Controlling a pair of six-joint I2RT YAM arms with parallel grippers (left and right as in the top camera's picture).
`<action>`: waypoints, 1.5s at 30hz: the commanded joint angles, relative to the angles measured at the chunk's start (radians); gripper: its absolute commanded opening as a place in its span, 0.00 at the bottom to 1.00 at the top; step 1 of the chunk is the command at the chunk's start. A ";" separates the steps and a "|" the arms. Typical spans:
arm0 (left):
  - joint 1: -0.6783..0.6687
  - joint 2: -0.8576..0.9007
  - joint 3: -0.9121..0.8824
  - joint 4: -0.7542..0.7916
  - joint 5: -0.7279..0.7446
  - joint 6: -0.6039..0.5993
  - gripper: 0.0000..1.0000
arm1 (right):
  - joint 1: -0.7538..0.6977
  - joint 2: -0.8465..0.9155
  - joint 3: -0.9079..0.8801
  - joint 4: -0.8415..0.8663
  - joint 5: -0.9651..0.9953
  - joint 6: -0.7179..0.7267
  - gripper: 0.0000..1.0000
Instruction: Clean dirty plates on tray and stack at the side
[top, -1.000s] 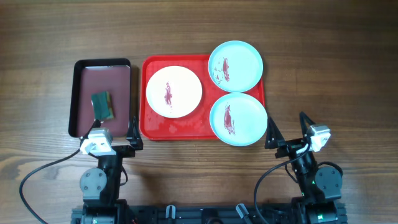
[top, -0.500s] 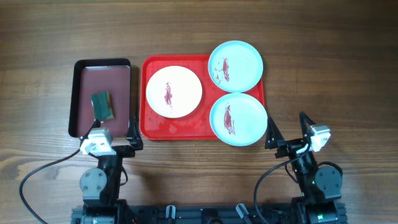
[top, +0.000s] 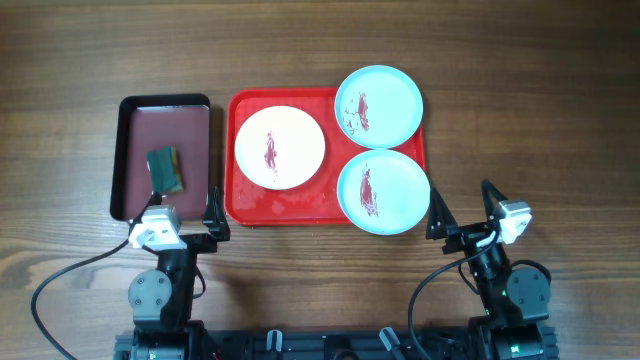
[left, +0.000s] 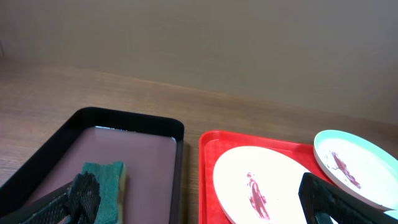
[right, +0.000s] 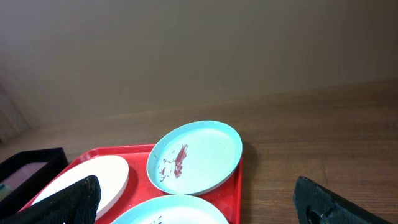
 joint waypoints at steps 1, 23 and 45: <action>0.007 -0.007 -0.005 -0.002 0.016 -0.002 1.00 | -0.005 0.000 -0.001 0.006 -0.015 0.010 0.99; 0.007 -0.007 -0.005 0.052 0.131 -0.012 1.00 | -0.005 0.001 -0.001 0.001 0.033 0.059 1.00; 0.007 0.673 0.713 -0.149 0.386 -0.107 1.00 | -0.005 0.520 0.571 -0.193 -0.287 -0.198 1.00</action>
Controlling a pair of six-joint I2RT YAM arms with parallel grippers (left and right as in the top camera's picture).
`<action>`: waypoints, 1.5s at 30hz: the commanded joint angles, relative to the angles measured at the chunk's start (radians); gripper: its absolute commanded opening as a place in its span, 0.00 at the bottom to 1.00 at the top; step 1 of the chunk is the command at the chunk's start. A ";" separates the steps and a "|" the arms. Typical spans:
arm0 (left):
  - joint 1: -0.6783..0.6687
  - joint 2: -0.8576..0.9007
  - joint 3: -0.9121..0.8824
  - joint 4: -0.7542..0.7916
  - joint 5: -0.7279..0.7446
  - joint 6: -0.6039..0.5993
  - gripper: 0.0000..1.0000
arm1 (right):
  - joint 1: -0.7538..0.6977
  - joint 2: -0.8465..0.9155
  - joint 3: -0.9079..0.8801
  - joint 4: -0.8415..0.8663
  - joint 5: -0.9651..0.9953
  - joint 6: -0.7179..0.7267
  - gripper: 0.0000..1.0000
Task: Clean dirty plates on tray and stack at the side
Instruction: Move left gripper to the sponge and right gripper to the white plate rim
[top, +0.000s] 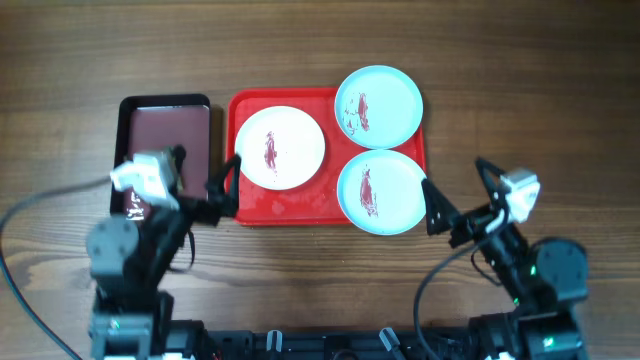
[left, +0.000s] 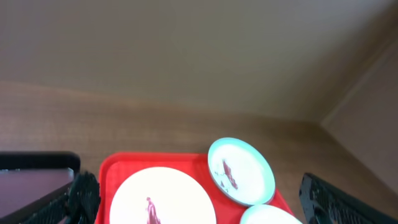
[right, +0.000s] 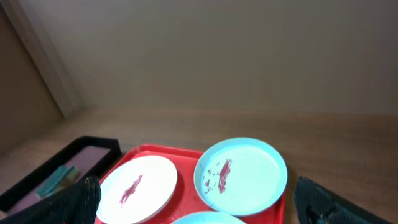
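The red tray (top: 329, 217) holds three plates smeared with red: a white plate (top: 280, 147) at left, a teal plate (top: 378, 106) at the back right and a second teal plate (top: 383, 192) at the front right. My left gripper (top: 202, 172) hangs open over the seam between the black tray and the red tray. My right gripper (top: 458, 196) is open just off the red tray's front right corner. Neither holds anything. The left wrist view shows the white plate (left: 163, 199) and back teal plate (left: 240, 179) ahead; the right wrist view shows them too (right: 137, 186), (right: 239, 176).
A black tray (top: 165, 104) lies left of the red tray. A green sponge (right: 59, 177) lies in it, seen from the right wrist and hidden overhead by my left arm. Bare wooden table (top: 540, 90) lies right of the red tray.
Both arms have left their low positions at the table's front edge. The left gripper now hangs over the black tray's right side, the right one higher by the red tray's corner. Both remain open.
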 joint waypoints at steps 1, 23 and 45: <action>0.007 0.147 0.219 -0.119 0.023 0.033 1.00 | -0.004 0.215 0.195 -0.072 -0.099 -0.131 1.00; 0.065 0.867 0.890 -0.946 0.021 0.146 1.00 | 0.255 1.306 1.104 -0.578 -0.242 -0.148 1.00; 0.082 1.030 0.890 -0.943 -0.364 -0.023 0.93 | 0.421 1.700 1.104 -0.457 0.241 0.128 0.53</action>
